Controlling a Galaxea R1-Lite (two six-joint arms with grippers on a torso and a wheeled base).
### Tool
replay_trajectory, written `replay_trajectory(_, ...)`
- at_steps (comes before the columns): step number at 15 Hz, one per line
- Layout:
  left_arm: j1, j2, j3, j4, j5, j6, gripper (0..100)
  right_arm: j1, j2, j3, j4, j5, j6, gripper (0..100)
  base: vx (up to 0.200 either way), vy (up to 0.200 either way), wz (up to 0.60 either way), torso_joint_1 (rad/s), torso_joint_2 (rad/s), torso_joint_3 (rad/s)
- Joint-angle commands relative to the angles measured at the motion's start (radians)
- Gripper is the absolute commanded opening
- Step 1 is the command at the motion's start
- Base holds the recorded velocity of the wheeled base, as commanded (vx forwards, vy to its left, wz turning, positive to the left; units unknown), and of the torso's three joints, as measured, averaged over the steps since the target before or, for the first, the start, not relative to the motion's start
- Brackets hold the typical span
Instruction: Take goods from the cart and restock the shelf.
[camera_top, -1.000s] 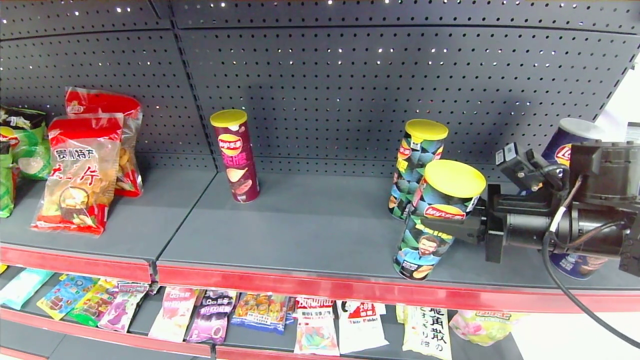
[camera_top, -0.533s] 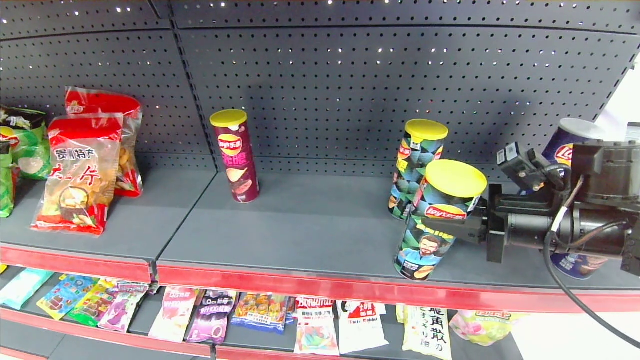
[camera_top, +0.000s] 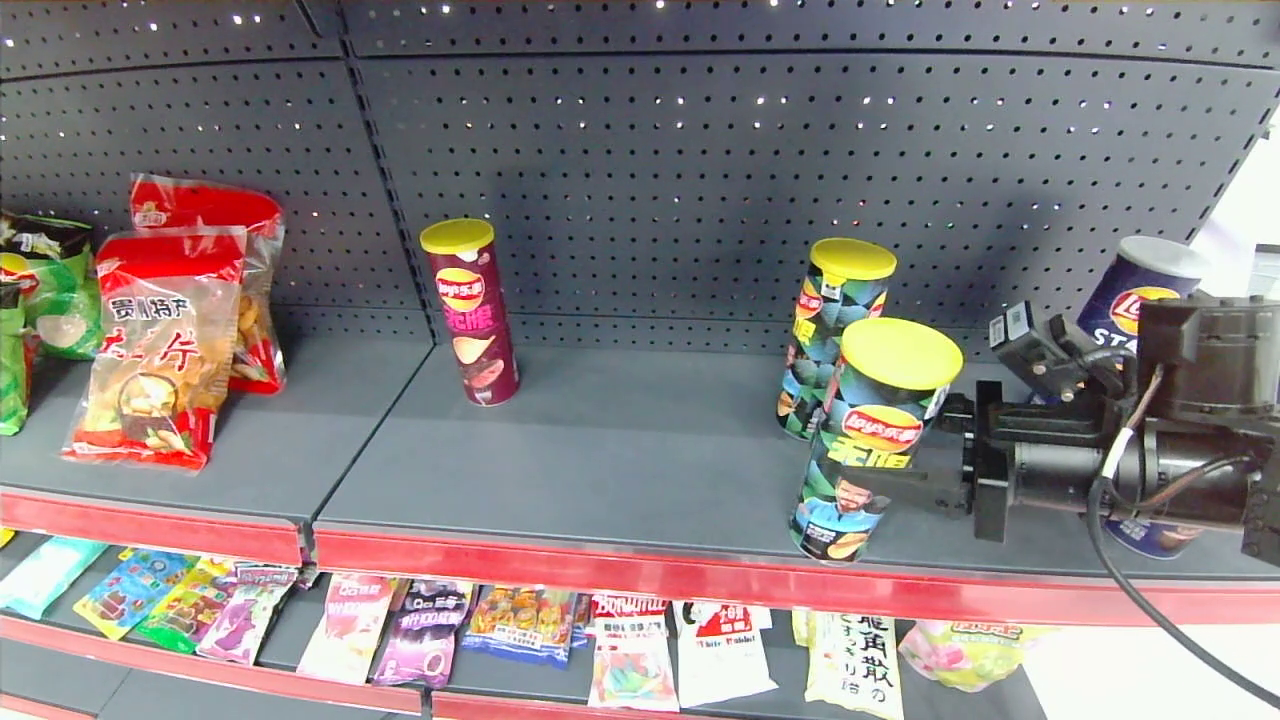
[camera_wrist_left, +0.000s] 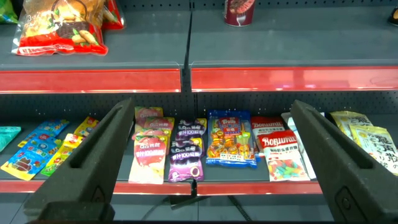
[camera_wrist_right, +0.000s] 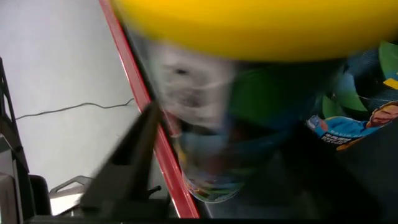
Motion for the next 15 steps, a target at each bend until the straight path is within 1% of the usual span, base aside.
replay_trajectory(1, 0.0, 0.0, 0.0, 0.001, 0.0, 0.0, 100, 0.001, 0.001, 0.001, -0.002, 0.0, 0.001, 100, 0.0, 0.0, 0.0, 0.0, 0.0, 0.0)
replay_trajectory(5, 0.0, 0.0, 0.0, 0.001, 0.0, 0.0, 100, -0.005, -0.01, 0.01, -0.002, -0.006, 0.003, 100, 0.0, 0.0, 0.0, 0.0, 0.0, 0.0)
replay_trajectory(7, 0.0, 0.0, 0.0, 0.001, 0.0, 0.0, 100, -0.019, -0.047, 0.041, -0.001, -0.023, 0.01, 100, 0.0, 0.0, 0.0, 0.0, 0.0, 0.0)
replay_trajectory(8, 0.0, 0.0, 0.0, 0.001, 0.0, 0.0, 100, -0.022, -0.065, 0.063, 0.009, -0.032, 0.012, 100, 0.0, 0.0, 0.0, 0.0, 0.0, 0.0)
replay_trajectory(11, 0.0, 0.0, 0.0, 0.001, 0.0, 0.0, 100, -0.039, -0.127, 0.084, 0.098, -0.053, 0.012, 100, 0.0, 0.0, 0.0, 0.0, 0.0, 0.0)
replay_trajectory(15, 0.0, 0.0, 0.0, 0.001, -0.001, 0.0, 100, -0.044, -0.183, 0.152, 0.124, -0.056, 0.012, 100, 0.0, 0.0, 0.0, 0.0, 0.0, 0.0)
